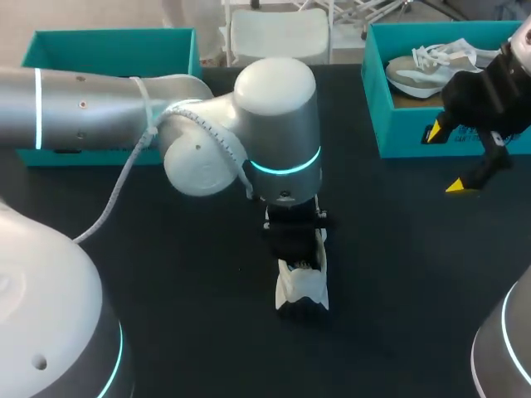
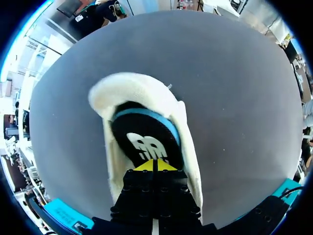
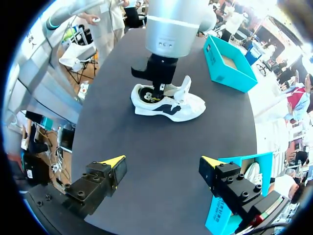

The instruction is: Take the shoe out of the shoebox, open the shoe tongue, remove and reinsert the insole, then place the shoe into the shoebox

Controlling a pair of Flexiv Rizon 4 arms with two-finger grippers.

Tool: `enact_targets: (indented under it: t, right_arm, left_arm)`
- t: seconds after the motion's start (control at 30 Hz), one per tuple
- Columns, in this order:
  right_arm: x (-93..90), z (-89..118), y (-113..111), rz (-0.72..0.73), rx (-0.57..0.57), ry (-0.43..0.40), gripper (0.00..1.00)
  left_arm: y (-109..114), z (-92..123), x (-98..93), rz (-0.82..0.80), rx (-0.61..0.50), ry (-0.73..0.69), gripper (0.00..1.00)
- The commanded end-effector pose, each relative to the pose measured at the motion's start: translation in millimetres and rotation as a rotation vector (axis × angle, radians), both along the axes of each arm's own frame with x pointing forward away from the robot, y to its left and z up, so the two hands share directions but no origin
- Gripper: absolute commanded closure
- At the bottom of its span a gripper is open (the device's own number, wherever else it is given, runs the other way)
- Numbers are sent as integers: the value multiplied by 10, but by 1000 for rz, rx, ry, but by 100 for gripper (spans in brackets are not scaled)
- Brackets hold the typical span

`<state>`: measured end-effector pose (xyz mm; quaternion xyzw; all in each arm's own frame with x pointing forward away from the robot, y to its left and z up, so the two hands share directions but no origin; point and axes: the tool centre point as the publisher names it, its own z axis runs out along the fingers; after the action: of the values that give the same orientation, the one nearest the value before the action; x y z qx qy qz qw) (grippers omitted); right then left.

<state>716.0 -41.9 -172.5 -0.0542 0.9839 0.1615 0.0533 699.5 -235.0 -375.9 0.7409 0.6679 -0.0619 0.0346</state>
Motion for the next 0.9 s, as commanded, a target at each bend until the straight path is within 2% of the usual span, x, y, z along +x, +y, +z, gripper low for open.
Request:
enact_targets:
  t: [0.03, 0.17, 0.5, 0.77, 0.9]
  right_arm:
    - [18, -4, 16, 0, -4, 3, 0]
    - [18, -4, 16, 0, -4, 3, 0]
    - [18, -4, 16, 0, -4, 3, 0]
    - [18, -4, 16, 0, -4, 3, 0]
    - [18, -4, 16, 0, -4, 3, 0]
  left_arm:
    - [99, 366, -25, -22, -5, 52, 100]
    - [76, 398, -128, -60, -1, 108, 100]
    - [-13, 30, -397, -88, 22, 125, 100]
    - [14, -216, -380, -48, 32, 106, 100]
    - [34, -160, -356, -49, 36, 97, 100]
